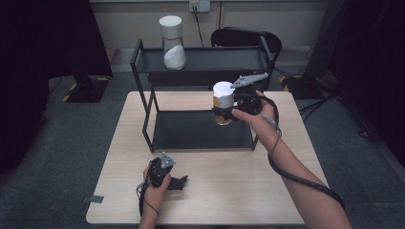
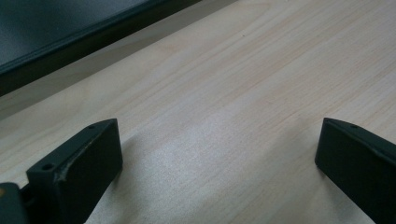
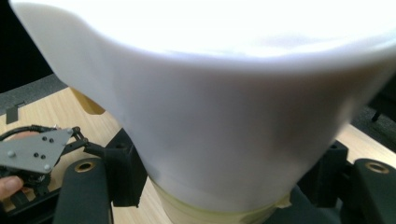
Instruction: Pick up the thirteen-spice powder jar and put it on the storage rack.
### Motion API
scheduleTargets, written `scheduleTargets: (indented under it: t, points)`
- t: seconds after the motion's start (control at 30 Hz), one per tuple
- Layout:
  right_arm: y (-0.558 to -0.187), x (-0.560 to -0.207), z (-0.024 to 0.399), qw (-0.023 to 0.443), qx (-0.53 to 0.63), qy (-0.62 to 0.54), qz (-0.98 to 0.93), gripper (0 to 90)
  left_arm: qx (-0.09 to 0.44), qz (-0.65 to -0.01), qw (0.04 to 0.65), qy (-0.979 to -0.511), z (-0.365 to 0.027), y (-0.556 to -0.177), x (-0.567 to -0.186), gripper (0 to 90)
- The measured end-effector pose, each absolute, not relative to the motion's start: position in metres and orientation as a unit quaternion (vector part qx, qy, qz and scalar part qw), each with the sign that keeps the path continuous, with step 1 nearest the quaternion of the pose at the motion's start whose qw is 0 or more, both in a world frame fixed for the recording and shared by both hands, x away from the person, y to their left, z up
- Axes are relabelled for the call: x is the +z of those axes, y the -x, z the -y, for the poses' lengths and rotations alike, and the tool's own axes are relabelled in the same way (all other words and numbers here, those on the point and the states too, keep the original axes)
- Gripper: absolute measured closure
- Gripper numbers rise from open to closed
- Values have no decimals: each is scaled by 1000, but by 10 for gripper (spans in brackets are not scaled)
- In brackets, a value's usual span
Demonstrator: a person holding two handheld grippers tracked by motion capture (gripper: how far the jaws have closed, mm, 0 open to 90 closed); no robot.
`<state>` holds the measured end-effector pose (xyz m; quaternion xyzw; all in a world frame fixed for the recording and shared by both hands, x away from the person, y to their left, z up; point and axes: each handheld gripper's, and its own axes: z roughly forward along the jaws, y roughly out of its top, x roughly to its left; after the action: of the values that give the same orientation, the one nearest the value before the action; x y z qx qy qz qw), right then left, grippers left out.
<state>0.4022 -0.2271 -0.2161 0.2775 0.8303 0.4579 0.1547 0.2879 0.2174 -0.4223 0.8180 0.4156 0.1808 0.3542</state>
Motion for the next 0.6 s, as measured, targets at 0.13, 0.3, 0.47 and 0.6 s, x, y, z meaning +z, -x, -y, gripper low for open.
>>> scheduleTargets:
  t: [0.13, 0.3, 0.47, 0.6]
  points:
    - [-405, -202, 225, 158, 456, -276, -831, 301, 181, -416, 354, -818, -217, -288, -422, 0]
    - [-408, -184, 224, 153, 456, -277, -832, 302, 181, -416, 354, -818, -217, -288, -422, 0]
    - [-408, -168, 221, 159, 455, -275, -832, 301, 181, -416, 354, -818, -217, -288, -422, 0]
    - [-408, -156, 220, 159, 454, -276, -832, 301, 181, -416, 354, -818, -217, -288, -422, 0]
